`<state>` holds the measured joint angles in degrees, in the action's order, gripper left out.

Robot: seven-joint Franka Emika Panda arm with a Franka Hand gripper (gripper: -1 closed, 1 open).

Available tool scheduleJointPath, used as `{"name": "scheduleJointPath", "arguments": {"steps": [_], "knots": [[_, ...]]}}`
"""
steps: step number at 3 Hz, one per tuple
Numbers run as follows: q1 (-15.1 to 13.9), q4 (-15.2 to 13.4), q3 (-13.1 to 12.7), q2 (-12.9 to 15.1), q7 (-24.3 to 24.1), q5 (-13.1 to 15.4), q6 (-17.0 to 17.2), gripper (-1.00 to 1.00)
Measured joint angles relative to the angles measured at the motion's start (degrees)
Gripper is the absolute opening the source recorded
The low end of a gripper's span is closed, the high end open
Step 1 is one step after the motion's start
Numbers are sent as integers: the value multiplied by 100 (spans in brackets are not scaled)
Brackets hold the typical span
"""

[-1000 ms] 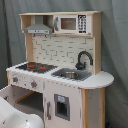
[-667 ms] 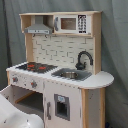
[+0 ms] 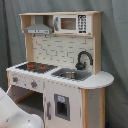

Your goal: Play with the kitchen

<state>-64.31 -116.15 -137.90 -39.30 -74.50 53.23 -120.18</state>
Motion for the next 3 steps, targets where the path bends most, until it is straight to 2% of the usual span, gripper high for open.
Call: {"name": "scheduleJointPath", "arguments": {"steps": [1, 3], "knots": [[-13, -245, 513, 91, -120, 56, -139, 100], [-39, -823, 839, 69, -861, 596, -675, 100]]}}
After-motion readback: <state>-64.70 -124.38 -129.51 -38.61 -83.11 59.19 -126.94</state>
